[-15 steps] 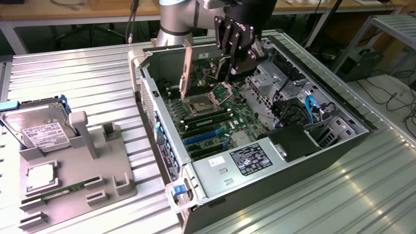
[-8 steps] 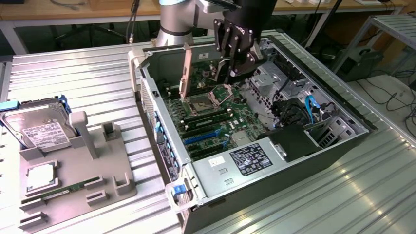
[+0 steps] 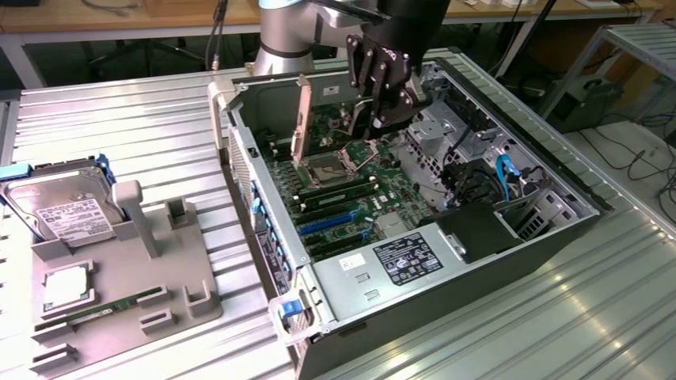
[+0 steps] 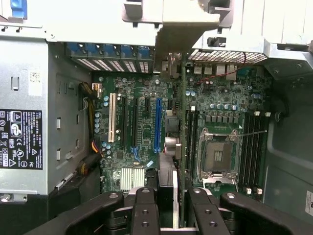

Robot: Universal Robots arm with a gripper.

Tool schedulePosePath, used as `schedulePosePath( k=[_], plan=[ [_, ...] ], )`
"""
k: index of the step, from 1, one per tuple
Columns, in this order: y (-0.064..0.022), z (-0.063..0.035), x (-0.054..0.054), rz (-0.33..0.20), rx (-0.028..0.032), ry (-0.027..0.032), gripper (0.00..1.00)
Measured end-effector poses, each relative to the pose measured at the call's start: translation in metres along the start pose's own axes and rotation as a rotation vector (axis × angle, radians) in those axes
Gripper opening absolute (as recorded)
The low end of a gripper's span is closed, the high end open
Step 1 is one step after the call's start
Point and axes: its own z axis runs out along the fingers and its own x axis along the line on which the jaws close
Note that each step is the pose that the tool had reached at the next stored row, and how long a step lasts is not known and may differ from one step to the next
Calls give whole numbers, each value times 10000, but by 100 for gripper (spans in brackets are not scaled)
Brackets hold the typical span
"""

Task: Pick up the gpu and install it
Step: 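Insert the gpu into the slot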

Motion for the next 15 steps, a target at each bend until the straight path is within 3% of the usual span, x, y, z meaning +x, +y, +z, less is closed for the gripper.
schedulePosePath(
  k=[15],
  plan=[
    [-1,61,1,-60,-2,1,28]
  ],
)
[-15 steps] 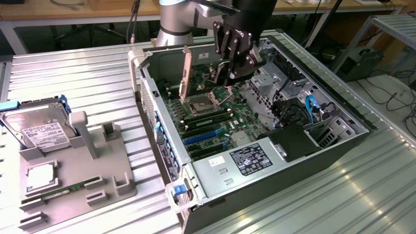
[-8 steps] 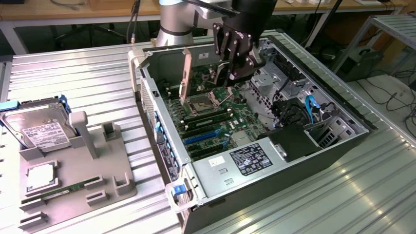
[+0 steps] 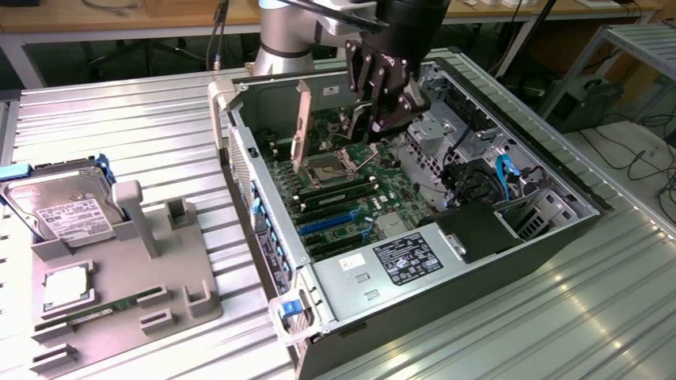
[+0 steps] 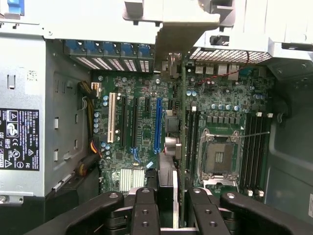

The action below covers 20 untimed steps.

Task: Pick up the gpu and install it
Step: 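Insert the gpu into the slot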

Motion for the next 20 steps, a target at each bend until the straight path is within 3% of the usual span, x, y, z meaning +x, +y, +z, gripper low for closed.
schedulePosePath(
  k=[20],
  plan=[
    [0,91,2,-44,-21,-2,28]
  ],
)
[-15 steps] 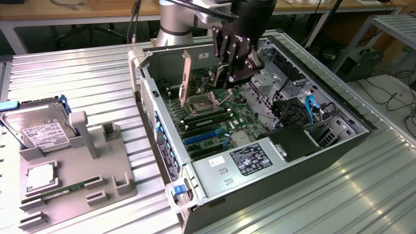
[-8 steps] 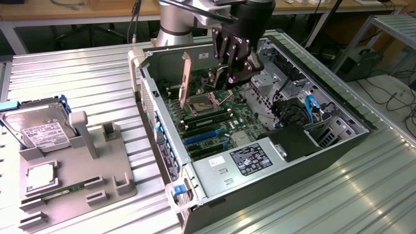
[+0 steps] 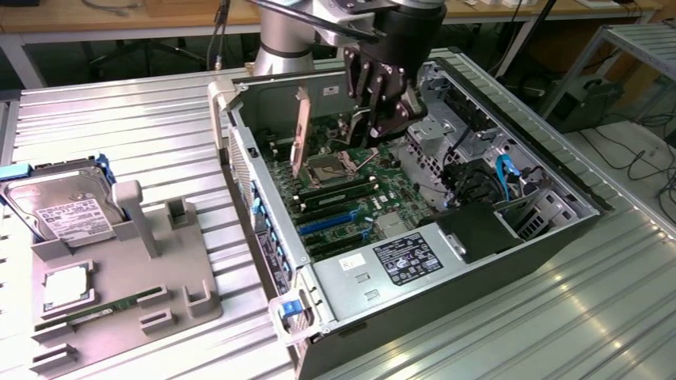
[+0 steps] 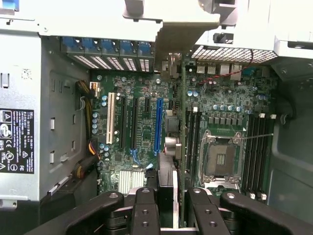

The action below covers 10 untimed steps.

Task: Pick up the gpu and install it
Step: 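Insert the gpu into the slot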

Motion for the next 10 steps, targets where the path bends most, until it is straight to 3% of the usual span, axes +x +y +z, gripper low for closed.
schedulePosePath(
  k=[10],
  plan=[
    [0,53,1,-21,-21,-1,28]
  ],
)
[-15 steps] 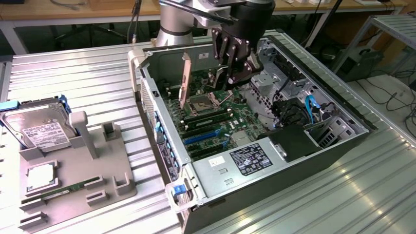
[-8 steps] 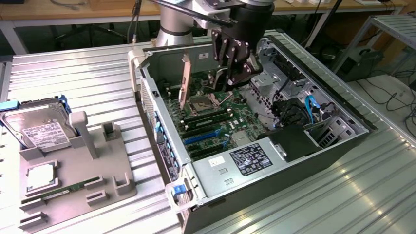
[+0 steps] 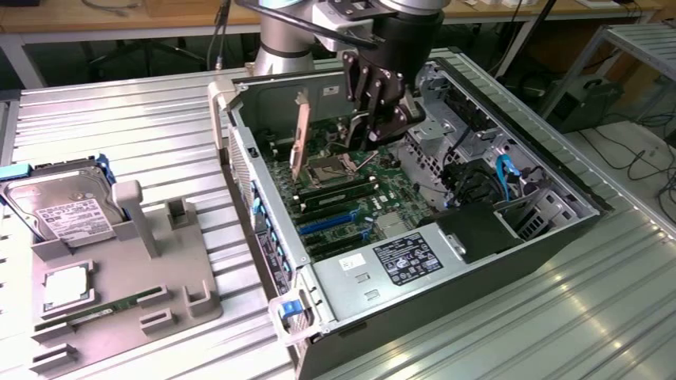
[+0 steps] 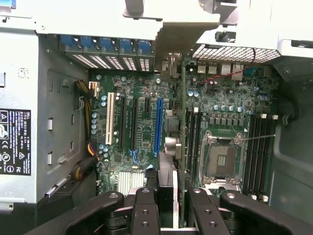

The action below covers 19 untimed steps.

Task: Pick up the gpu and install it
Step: 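Insert the gpu into the slot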

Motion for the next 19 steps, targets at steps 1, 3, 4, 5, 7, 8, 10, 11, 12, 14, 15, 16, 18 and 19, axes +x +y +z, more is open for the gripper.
schedulePosePath(
  k=[1,3,4,5,7,8,10,11,12,14,15,16,18,19],
  plan=[
    [0,5,0,-2,-10,-1,28],
    [0,16,0,-4,-34,-2,28],
    [0,22,0,-5,-45,-3,28],
    [0,27,0,-6,-54,-3,28],
    [0,39,1,-9,-77,-5,28],
    [0,46,1,-10,-91,-6,28],
    [0,60,1,-12,-125,-8,28],
    [-1,66,1,-13,-146,-8,28],
    [-1,72,1,-14,-169,-10,28],
    [0,83,1,-14,-206,-13,28],
    [-1,90,1,-15,-225,-15,28],
    [-1,94,1,-15,-241,-16,28],
    [-1,105,2,-15,-273,-18,28],
    [-1,114,2,-15,-296,-21,28]
  ],
)
